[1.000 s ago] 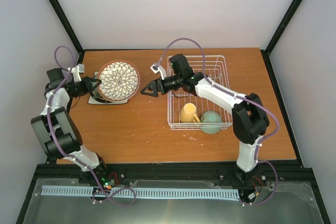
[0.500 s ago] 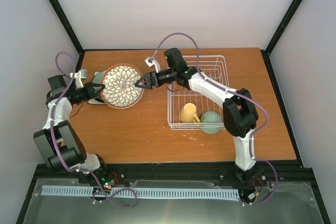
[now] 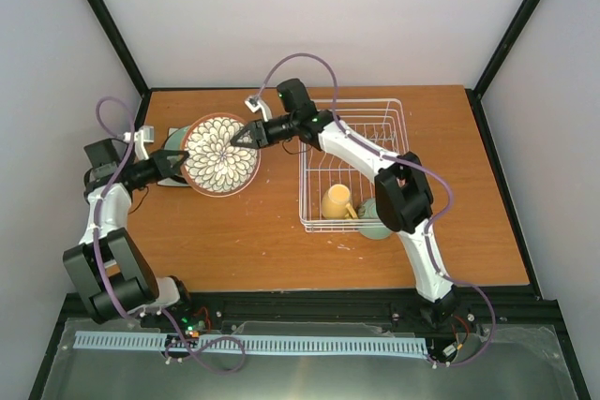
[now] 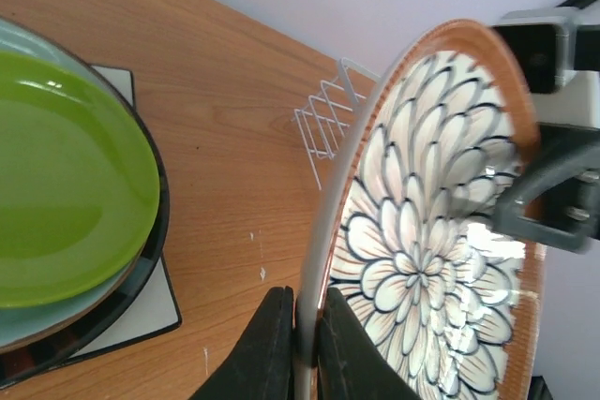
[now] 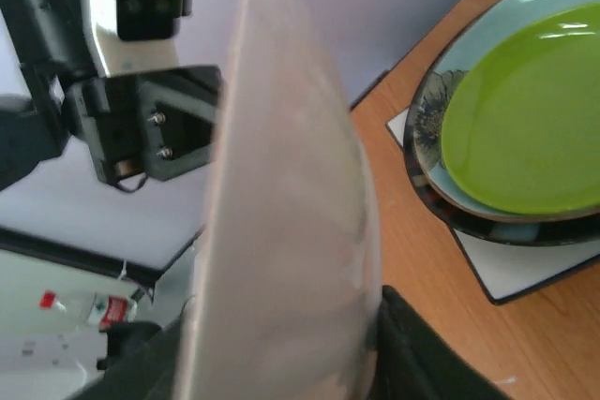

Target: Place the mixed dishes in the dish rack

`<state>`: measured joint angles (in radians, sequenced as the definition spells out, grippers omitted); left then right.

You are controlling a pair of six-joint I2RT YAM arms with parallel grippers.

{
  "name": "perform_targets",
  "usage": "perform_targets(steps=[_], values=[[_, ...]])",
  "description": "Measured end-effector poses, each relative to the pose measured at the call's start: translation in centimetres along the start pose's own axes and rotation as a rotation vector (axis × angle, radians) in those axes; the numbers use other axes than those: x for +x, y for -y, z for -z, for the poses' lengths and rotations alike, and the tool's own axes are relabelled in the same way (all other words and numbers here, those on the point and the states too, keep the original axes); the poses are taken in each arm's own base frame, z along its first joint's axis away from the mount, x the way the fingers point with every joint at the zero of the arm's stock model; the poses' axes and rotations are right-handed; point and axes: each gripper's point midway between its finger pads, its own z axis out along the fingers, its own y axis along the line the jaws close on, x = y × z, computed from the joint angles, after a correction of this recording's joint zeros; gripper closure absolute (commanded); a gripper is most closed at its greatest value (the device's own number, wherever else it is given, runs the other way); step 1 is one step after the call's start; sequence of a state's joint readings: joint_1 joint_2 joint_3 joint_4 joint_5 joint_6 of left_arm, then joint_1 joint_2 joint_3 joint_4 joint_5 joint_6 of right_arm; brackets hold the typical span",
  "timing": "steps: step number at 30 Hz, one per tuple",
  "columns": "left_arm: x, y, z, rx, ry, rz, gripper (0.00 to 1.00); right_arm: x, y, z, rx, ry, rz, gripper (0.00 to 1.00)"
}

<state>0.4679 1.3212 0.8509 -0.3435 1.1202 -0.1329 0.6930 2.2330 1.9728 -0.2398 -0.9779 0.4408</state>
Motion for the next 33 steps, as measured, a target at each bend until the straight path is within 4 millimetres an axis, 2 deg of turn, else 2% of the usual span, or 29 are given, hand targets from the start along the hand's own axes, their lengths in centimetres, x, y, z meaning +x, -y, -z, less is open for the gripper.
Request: perform_targets(steps=[1, 2, 5, 7, 10, 12, 15, 18, 19, 20, 21, 26, 29, 33], values=[[-0.1, 0.2, 0.0, 0.005, 0.003, -0.013, 0.99, 0.1, 0.4, -0.1, 0.013, -0.001, -0.019, 0.88], [-0.3, 0.4, -0.1, 0.015, 0.007, -0.031, 0.99, 0.1, 1.1, -0.2, 0.038, 0.0, -0.047, 0.96], [-0.6, 0.8, -0.5, -0.001, 0.004, -0.048, 0.99, 1.1, 4.2, -0.5, 0.135, -0.005, -0.078, 0.97], [-0.3, 0.0, -1.0, -0.025, -0.009, -0.032, 0.99, 1.5, 4.8, -0.6, 0.147, -0.013, -0.096, 0.97], [0.0, -0.2, -1.4, -0.025, -0.021, -0.029, 0.93, 1.7, 4.9, -0.5, 0.159, -0.019, -0.109, 0.97], [0.0, -0.3, -1.5, -0.029, -0.023, -0.029, 0.79, 1.7, 4.9, -0.4, 0.166, -0.019, -0.111, 0.97], [-0.2, 0.0, -1.6, -0.023, -0.026, -0.018, 0.5, 1.8, 4.4, -0.2, 0.161, -0.026, -0.083, 0.97], [-1.5, 0.7, -1.6, -0.032, -0.015, -0.041, 0.31, 3.1, 3.0, -1.1, 0.138, -0.064, -0.062, 0.97], [-2.0, 0.8, -1.4, -0.045, -0.005, -0.05, 0.22, 3.4, 2.4, -1.5, 0.132, -0.074, -0.053, 0.97], [-2.4, 0.9, -1.3, -0.057, 0.004, -0.067, 0.07, 3.6, 2.1, -1.6, 0.132, -0.079, -0.049, 0.97], [-2.9, 1.0, -1.1, -0.074, 0.015, -0.077, 0.01, 3.9, 1.7, -1.8, 0.13, -0.086, -0.043, 0.97], [-5.3, 2.3, 0.6, -0.174, 0.1, -0.167, 0.0, 4.1, 0.6, -1.4, 0.149, -0.082, -0.031, 0.97], [-7.3, 3.7, 2.5, -0.263, 0.195, -0.249, 0.0, 3.5, 0.9, -0.2, 0.198, -0.053, -0.028, 0.97], [-9.9, 6.5, 5.9, -0.372, 0.362, -0.363, 0.0, 2.1, 1.6, 2.3, 0.305, 0.012, -0.017, 0.97]])
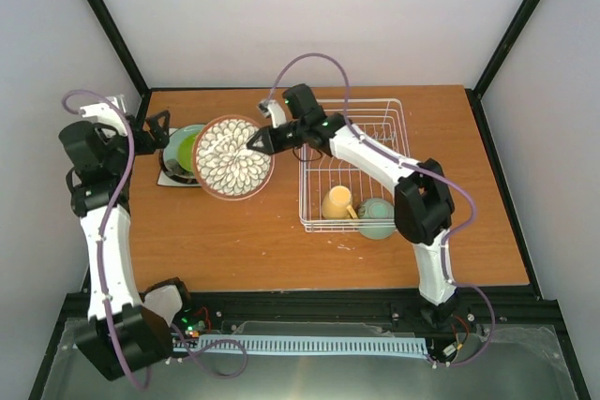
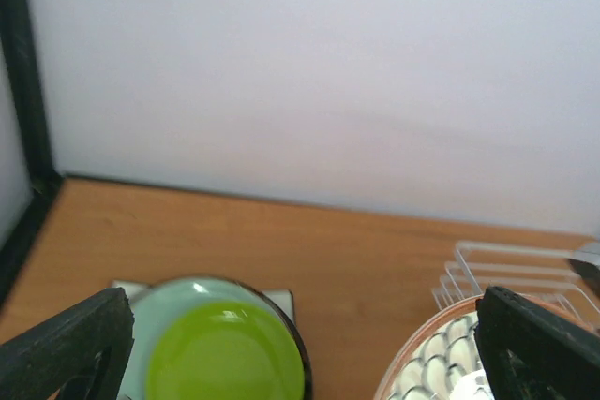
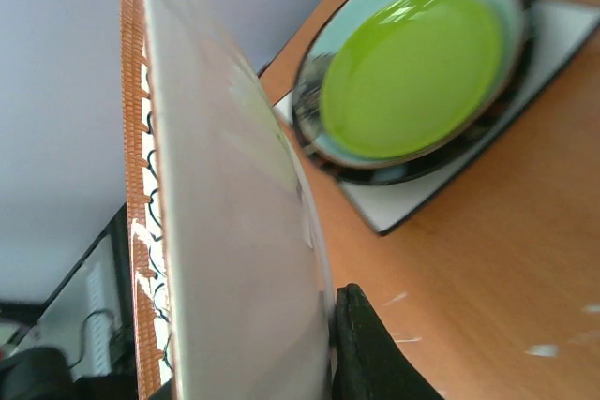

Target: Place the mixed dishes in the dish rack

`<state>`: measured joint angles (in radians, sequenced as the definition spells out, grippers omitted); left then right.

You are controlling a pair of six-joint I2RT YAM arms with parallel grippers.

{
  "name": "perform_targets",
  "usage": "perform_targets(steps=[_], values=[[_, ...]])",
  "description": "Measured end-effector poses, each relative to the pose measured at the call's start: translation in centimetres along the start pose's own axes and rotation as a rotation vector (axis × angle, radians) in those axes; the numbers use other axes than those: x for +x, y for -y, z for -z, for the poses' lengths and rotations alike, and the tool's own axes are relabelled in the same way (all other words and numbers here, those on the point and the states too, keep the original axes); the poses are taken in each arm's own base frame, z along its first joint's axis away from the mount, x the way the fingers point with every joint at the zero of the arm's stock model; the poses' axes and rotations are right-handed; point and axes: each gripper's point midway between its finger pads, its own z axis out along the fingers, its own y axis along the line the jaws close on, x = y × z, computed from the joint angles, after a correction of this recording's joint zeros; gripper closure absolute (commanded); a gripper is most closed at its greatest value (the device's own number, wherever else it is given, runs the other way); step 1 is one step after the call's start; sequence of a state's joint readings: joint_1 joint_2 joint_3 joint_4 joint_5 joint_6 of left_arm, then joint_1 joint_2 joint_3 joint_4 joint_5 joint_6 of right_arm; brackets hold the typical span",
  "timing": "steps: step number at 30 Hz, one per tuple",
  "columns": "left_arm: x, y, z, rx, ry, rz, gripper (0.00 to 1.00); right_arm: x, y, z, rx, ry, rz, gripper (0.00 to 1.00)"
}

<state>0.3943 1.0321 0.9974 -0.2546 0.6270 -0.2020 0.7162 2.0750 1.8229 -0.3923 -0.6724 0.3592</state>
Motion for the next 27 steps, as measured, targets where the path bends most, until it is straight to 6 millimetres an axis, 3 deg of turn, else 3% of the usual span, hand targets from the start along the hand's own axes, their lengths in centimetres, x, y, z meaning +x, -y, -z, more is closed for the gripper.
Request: perform_targets(steps=[3, 6, 9, 12, 15, 18, 23, 27], values=[[-2.8, 0.2, 2.3, -0.091, 0.119, -0.065, 0.0, -2.1, 1.4, 3.0, 0.114, 0.084, 0.009, 0.97], [-3.9, -0.4, 3.2, -0.16, 0.166, -0.087, 0.0, -4.1, 2.7, 7.5, 0.249, 0.179, 0.024, 0.97], [-3.5, -1.5, 3.1, -0.207, 0.16, -0.08, 0.0, -6.3, 3.9, 13.4, 0.42, 0.295, 0.045, 0.97], [-2.1, -2.5, 2.7, -0.239, 0.133, -0.064, 0.0, -7.7, 5.0, 20.5, 0.647, 0.427, 0.069, 0.97], [-1.4, -3.1, 2.3, -0.254, 0.115, -0.058, 0.0, -7.6, 5.4, 27.0, 0.868, 0.53, 0.079, 0.97], [-1.1, -3.6, 2.0, -0.268, 0.103, -0.06, 0.0, -6.4, 5.5, 31.7, 1.046, 0.586, 0.072, 0.97], [-0.3, -4.2, 1.7, -0.278, 0.082, -0.057, 0.0, -3.8, 6.8, 36.2, 1.284, 0.586, 0.038, 0.97], [0.7, -4.5, 1.5, -0.281, 0.063, -0.05, 0.0, -1.8, 8.4, 36.2, 1.34, 0.52, 0.017, 0.97]])
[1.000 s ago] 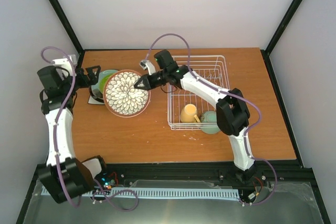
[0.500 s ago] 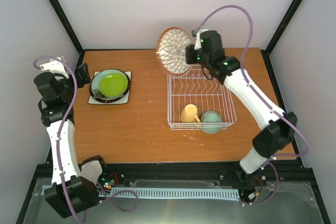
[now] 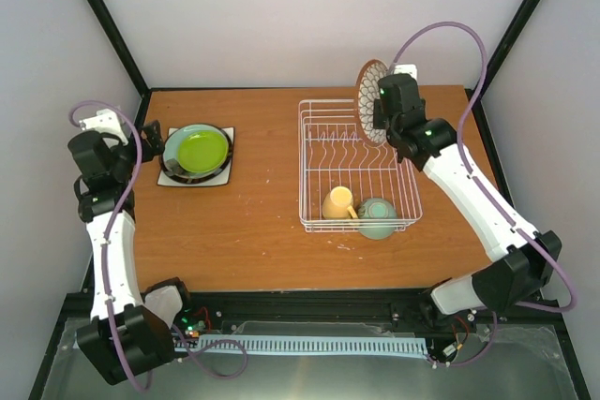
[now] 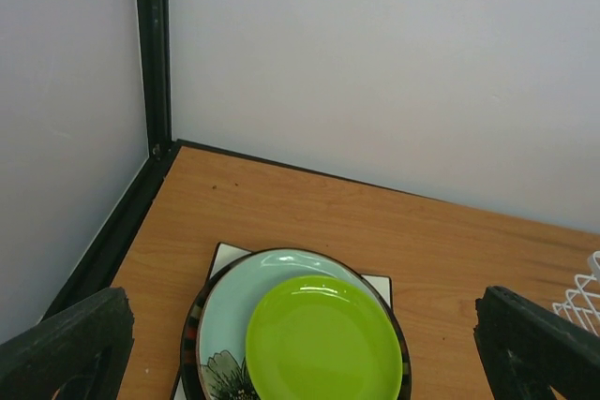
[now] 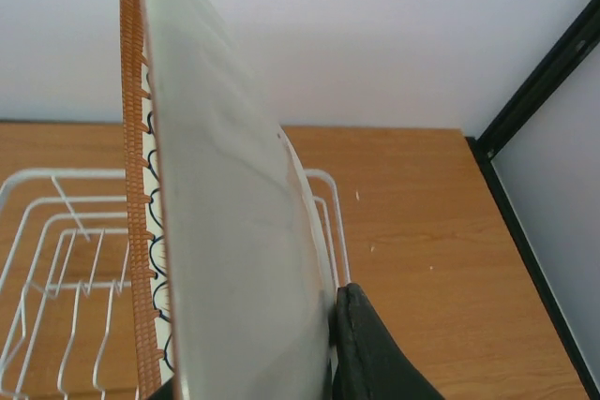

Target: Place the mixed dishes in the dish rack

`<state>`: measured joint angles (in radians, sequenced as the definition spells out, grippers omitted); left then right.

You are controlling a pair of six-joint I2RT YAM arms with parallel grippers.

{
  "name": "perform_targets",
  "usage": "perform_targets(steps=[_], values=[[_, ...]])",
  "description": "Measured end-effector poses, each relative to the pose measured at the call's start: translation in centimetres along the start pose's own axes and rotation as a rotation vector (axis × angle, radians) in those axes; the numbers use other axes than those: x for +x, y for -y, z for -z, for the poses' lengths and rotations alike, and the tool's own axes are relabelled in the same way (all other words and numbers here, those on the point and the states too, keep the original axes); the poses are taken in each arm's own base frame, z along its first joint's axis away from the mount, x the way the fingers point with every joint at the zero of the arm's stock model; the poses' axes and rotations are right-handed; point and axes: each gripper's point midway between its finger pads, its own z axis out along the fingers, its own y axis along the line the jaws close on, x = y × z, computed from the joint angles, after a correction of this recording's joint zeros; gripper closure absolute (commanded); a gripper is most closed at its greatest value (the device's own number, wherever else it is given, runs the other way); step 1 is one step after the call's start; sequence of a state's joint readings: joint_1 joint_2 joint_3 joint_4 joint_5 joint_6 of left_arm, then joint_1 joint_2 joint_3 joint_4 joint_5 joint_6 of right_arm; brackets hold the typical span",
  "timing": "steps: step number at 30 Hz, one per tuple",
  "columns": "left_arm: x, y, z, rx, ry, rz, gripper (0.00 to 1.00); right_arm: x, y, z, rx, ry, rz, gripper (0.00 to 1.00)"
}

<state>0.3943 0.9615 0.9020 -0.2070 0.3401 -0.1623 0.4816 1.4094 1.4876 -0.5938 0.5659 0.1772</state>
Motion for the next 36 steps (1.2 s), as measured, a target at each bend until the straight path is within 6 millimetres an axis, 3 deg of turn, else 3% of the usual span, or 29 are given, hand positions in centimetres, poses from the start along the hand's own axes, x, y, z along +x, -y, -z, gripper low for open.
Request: perform_targets(steps=[11, 23, 32, 36], values=[[1.4, -0.8, -0.6, -0.027, -0.03, -0.004, 0.0, 4.7, -3.3, -3.3, -0.062, -0.178, 0.04, 0.97], [2.1, -1.3, -0.9, -0.046, -0.047, -0.001, 0.0, 5.6, -6.0, -3.6, -0.168, -0.241, -0.024, 0.97], [2.1, -1.8, -0.9, -0.077, -0.045, -0.002, 0.0, 8.1, -8.5, -3.9, -0.149, -0.328, -0.025, 0.97], [2.1, -2.0, -0.9, -0.089, -0.044, -0.002, 0.0, 8.3, -9.5, -3.7, -0.138, -0.337, -0.013, 0.97]])
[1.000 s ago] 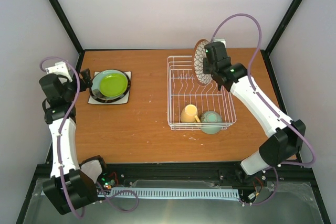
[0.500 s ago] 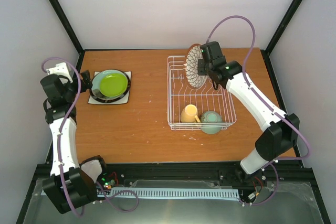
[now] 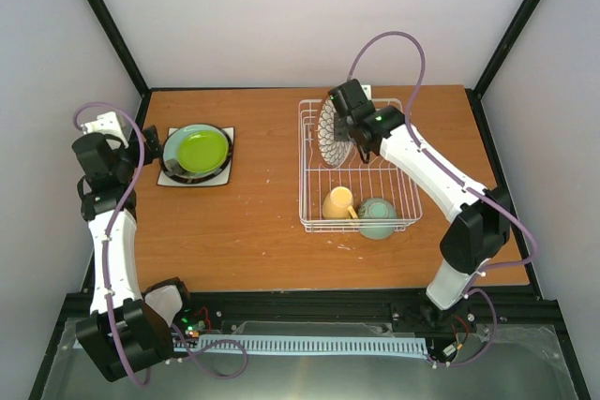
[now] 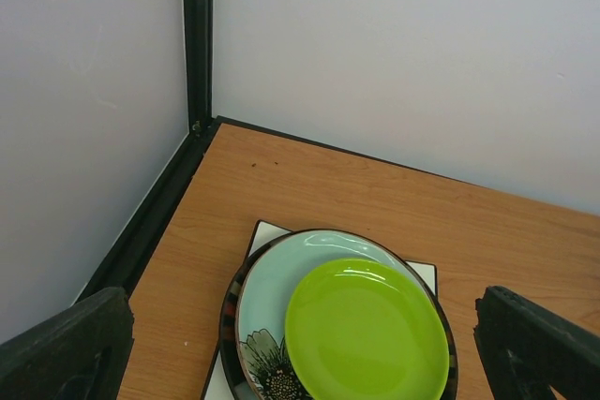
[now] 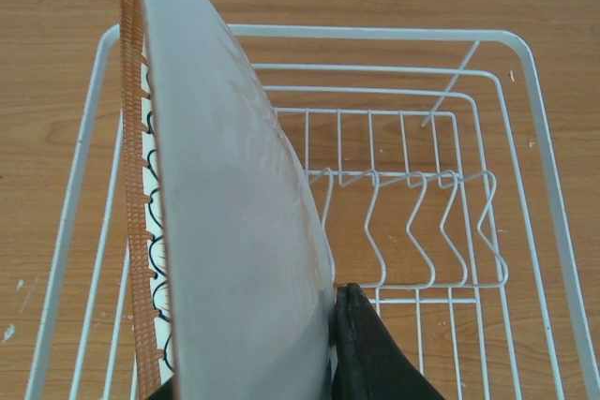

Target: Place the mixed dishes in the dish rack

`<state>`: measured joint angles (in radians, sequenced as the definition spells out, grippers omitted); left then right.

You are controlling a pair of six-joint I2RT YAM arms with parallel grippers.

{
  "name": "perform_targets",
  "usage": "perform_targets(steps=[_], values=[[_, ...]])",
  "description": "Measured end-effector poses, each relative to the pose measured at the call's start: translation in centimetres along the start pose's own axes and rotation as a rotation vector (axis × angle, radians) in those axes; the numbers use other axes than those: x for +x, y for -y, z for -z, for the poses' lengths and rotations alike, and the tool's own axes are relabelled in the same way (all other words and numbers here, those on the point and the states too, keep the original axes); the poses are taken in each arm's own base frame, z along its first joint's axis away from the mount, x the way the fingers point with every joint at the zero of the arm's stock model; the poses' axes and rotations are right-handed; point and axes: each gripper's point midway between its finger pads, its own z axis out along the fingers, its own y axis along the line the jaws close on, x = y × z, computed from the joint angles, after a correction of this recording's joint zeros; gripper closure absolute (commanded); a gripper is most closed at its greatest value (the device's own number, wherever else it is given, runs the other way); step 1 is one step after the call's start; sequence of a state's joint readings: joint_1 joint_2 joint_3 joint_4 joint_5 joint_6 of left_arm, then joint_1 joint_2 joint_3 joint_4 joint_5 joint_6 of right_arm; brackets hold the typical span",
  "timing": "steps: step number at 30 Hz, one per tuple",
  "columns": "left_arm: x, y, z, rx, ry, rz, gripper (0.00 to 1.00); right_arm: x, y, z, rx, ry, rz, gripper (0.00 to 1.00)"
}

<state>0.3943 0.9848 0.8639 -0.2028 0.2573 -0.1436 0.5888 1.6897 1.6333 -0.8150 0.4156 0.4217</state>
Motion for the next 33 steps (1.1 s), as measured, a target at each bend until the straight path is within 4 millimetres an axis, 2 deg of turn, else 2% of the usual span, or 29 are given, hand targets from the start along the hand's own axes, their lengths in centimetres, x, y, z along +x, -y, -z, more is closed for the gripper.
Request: perform_targets(steps=[9, 23, 30, 33], values=[[0.1, -0.1, 0.1, -0.022, -0.003, -0.004, 0.0, -1.2, -2.5, 0.2, 0.017, 0.035, 0.022, 0.97], [0.2, 0.0, 0.1, -0.042, -0.006, -0.018, 0.0, -1.1, -1.7, -0.8, 0.108, 0.032, 0.036, 0.97], [0.3, -0.1, 0.1, -0.051, -0.009, -0.025, 0.0, 0.3, -2.3, -3.0, 0.123, -0.012, 0.059, 0.97], [0.4, 0.1, 0.1, -0.05, -0.011, -0.032, 0.0, 0.9, -3.2, -4.0, 0.117, -0.023, 0.058, 0.97]])
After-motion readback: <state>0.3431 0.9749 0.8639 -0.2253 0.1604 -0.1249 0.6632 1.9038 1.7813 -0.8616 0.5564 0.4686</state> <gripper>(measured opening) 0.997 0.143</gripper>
